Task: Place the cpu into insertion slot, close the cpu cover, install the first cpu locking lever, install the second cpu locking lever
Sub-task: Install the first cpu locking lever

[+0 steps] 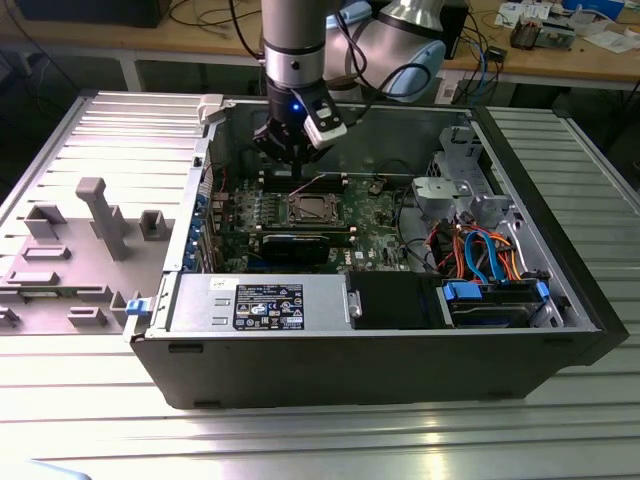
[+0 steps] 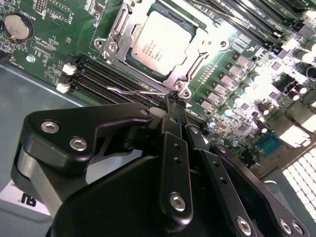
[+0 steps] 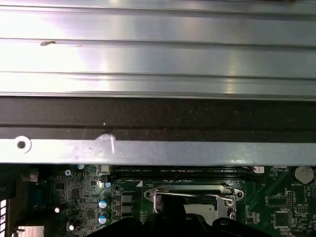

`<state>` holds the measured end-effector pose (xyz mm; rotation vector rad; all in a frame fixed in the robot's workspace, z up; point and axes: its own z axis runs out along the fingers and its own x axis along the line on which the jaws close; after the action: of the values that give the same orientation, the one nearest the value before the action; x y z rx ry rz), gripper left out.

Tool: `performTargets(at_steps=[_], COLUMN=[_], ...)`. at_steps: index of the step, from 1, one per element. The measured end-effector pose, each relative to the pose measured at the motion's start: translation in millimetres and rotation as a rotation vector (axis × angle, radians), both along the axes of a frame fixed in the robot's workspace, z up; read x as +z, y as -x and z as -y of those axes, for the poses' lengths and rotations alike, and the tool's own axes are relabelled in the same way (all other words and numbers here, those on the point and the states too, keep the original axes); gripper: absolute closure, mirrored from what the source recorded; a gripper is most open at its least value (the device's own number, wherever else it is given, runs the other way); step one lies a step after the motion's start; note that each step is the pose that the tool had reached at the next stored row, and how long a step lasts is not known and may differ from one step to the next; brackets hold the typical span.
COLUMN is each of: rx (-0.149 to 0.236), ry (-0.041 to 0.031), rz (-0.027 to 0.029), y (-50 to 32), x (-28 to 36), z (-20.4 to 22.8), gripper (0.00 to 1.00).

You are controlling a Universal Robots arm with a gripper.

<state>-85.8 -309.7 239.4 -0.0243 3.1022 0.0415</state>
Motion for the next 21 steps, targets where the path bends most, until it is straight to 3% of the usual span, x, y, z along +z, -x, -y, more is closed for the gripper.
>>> performTargets(at_steps=[11,21], rx=[0.001,0.013], ry=[0.0,0.0002], rz=[-0.0007,-0.0007], y=[-8.0,-14.1], x=[-7.9,-11.6], z=[-6.2,-7.8], gripper=[0.89,0.89])
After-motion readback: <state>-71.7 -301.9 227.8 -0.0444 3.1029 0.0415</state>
